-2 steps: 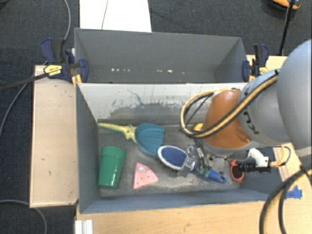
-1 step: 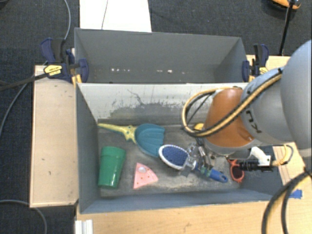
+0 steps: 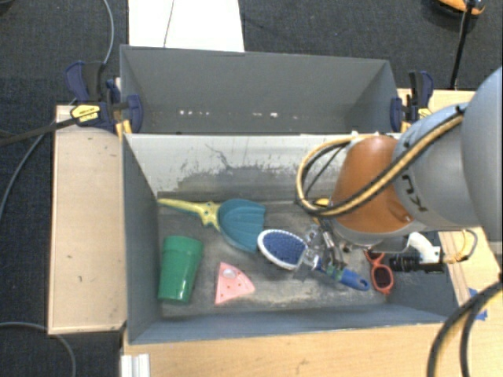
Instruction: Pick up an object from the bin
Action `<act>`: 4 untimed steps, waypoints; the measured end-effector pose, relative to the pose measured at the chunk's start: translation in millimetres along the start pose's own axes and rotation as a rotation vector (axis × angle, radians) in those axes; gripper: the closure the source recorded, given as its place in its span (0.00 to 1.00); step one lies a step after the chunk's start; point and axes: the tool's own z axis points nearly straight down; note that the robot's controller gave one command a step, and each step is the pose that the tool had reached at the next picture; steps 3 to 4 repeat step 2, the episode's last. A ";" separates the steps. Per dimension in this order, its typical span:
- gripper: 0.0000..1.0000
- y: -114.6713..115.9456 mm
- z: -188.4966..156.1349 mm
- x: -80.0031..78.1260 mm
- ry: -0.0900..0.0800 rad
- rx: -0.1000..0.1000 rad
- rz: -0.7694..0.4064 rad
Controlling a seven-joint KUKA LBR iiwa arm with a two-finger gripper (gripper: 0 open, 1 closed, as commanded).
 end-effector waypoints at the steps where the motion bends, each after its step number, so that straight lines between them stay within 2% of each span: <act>1: 1.00 0.5 -8.6 -0.9 -0.004 -0.002 0.000; 4: 1.00 0.4 -13.2 -0.8 -0.003 -0.002 0.000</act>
Offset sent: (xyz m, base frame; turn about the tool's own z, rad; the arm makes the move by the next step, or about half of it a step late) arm -0.0002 -0.0001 0.0135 0.0000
